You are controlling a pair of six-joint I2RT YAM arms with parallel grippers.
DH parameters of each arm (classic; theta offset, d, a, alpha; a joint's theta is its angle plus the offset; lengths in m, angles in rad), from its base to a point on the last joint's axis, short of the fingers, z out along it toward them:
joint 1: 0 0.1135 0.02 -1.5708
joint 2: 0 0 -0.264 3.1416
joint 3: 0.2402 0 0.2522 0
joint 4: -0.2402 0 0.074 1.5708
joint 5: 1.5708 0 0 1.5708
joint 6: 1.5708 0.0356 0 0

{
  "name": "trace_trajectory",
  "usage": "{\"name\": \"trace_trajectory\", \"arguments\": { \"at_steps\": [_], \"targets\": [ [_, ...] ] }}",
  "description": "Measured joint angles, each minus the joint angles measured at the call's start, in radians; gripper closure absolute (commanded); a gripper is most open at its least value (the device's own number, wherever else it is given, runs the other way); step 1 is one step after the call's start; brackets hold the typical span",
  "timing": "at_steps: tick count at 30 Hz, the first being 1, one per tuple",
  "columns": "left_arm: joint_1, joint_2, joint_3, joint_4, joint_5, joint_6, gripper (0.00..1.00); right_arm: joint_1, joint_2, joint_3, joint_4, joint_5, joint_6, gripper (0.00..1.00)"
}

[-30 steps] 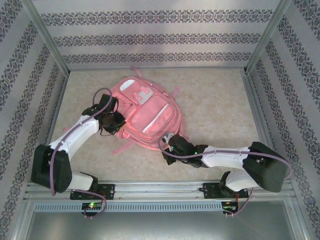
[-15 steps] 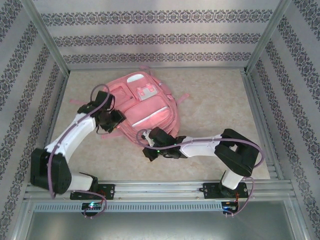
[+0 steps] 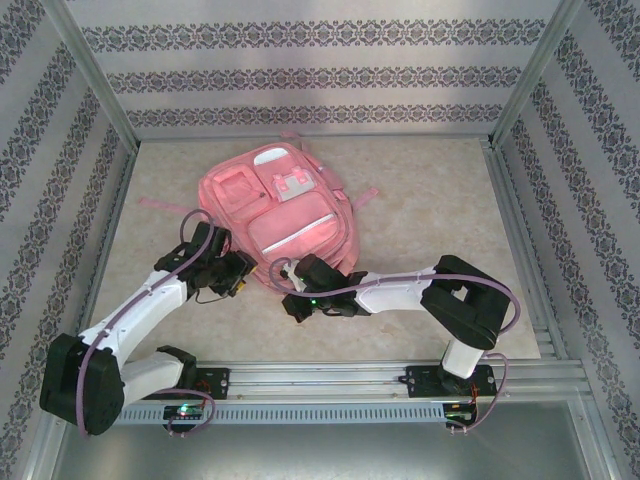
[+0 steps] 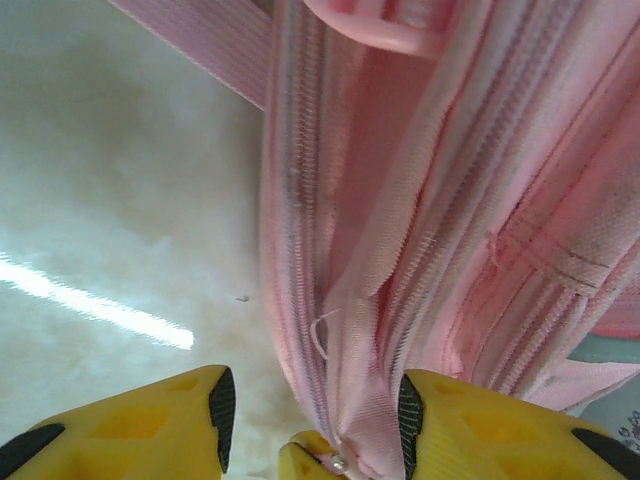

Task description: Pack the student bag

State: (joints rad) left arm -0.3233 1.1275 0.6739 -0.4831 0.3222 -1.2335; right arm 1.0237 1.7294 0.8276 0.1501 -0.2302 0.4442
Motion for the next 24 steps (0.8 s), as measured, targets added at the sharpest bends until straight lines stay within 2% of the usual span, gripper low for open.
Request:
{"name": "trace_trajectory", "arguments": {
  "at_steps": [7, 14, 18, 24],
  "targets": [
    [-0.031, 0.037, -0.016, 0.122, 0.008, -0.016, 0.59, 0.0, 0.0, 0.0, 0.007, -0.007, 0.026, 1.0],
    [-0.031, 0.077, -0.057, 0.201, 0.007, -0.032, 0.8, 0.0, 0.0, -0.001, 0.013, -0.011, 0.033, 1.0],
    [-0.031, 0.085, -0.056, 0.212, 0.004, -0.029, 0.87, 0.0, 0.0, -0.006, 0.019, -0.011, 0.033, 1.0],
    [-0.036, 0.089, -0.053, 0.211, -0.009, -0.024, 0.91, -0.001, -0.026, -0.048, 0.027, 0.01, 0.033, 1.0]
  ]
}}
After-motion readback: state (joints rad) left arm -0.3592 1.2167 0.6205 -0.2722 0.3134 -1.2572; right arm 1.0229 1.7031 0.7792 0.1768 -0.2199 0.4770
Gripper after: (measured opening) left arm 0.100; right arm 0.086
